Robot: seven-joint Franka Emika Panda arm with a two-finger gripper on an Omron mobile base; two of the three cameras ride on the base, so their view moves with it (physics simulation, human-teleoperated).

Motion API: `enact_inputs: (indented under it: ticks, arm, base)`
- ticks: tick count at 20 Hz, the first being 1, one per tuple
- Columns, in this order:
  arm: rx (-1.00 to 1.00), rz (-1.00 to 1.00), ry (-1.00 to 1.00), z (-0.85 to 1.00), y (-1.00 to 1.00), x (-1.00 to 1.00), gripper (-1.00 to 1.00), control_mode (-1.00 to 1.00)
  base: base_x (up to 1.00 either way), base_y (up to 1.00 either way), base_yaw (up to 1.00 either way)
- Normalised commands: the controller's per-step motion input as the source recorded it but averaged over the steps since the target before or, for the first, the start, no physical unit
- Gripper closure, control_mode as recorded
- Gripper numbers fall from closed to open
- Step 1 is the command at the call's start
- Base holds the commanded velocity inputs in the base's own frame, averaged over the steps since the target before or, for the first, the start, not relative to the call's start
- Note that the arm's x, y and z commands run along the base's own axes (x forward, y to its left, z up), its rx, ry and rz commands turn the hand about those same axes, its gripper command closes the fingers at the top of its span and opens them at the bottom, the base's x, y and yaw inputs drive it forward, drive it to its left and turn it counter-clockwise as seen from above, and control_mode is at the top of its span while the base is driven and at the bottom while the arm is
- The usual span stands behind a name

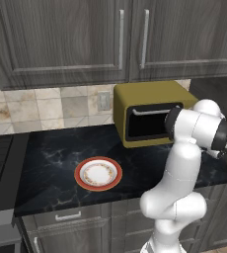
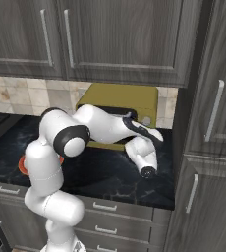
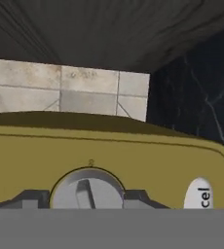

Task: Pick up the bagel from the plate, place it on the toaster oven rack, close the door, and set the timer.

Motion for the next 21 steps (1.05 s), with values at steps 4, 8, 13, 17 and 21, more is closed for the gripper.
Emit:
enact_inputs:
  ticks: [4,8,13,17,21]
  arm:
    - [0.39,-0.28,0.30,0.00,-0.21,-0.05,1.00,-1.00]
    - [0.38,-0.31,0.30,0.00,-0.14,0.00,1.00,-1.00]
    - [0.38,-0.28,0.21,0.00,-0.22,-0.22,1.00,-1.00]
    - [0.27,-0.16,-0.06,0.11,-0.34,-0.81,1.00,-1.00]
    - [0.30,-0.09,-0.18,0.33,-0.38,-1.00,1.00,-1.00]
  base:
    - [0.00,0.00,0.00]
    - [0.00,0.00,0.00]
    - [0.00,0.00,0.00]
    - [0.00,0.00,0.00]
    - [0.00,0.00,0.00]
